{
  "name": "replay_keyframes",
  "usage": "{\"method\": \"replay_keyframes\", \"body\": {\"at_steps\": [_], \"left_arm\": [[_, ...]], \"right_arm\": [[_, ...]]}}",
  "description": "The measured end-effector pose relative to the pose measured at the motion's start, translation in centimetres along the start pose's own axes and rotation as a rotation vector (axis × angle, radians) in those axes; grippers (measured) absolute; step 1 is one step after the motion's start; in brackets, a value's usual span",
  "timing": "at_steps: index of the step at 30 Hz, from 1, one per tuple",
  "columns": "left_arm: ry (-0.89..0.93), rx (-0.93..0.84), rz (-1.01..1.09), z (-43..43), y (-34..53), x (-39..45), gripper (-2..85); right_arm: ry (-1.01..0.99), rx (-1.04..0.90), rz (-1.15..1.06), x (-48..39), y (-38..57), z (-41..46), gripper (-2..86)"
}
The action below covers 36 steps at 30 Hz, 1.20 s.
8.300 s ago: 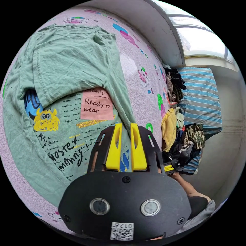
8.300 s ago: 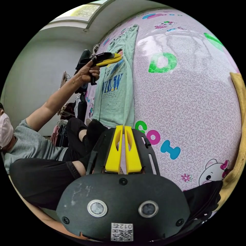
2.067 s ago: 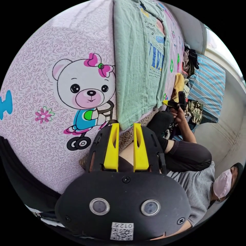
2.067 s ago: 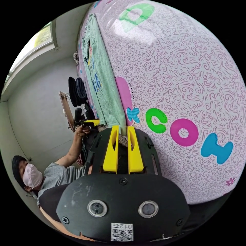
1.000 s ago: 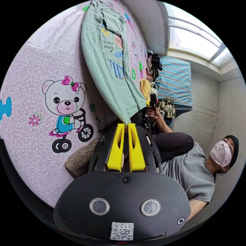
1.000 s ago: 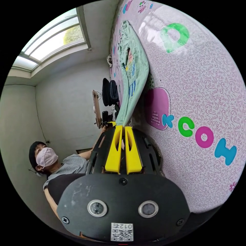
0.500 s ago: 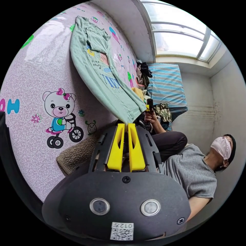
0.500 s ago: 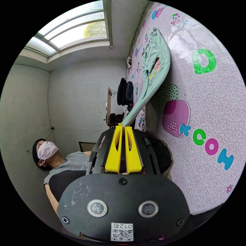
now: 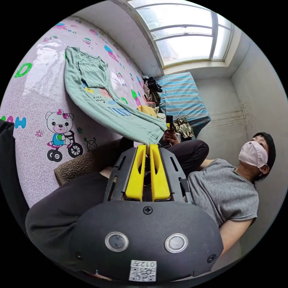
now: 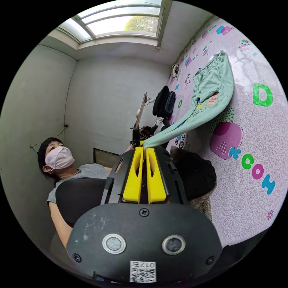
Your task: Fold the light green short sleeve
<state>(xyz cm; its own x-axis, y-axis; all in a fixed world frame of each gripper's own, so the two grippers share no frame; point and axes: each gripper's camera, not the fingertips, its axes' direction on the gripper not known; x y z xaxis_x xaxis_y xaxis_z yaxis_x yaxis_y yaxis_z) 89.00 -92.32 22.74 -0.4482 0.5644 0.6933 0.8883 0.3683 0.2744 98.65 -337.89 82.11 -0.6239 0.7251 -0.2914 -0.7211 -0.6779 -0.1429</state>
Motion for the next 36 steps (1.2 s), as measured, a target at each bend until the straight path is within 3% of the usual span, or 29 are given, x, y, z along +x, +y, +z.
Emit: {"method": "replay_keyframes", "body": {"at_steps": [6, 12, 23, 36], "left_arm": [[0.018, 0.057, 0.075, -1.5, 3.2, 4.1, 1.3], [0.022, 0.114, 0.143, -3.6, 1.9, 6.4, 1.4], [-0.01, 0.096, 0.148, -6.9, -9.4, 5.3, 1.4], [0.02, 0.121, -0.058, -9.5, -26.6, -2.9, 1.3]], "right_arm": [[-0.018, -0.035, -0.088, -4.9, 1.3, 3.8, -0.2], [-0.018, -0.009, -0.136, -7.1, -3.1, 6.3, -0.3], [0.083, 0.058, -0.045, -4.5, -21.8, 7.8, -0.2], [0.153, 0.122, 0.056, 5.4, -47.8, 5.8, -0.2]]}}
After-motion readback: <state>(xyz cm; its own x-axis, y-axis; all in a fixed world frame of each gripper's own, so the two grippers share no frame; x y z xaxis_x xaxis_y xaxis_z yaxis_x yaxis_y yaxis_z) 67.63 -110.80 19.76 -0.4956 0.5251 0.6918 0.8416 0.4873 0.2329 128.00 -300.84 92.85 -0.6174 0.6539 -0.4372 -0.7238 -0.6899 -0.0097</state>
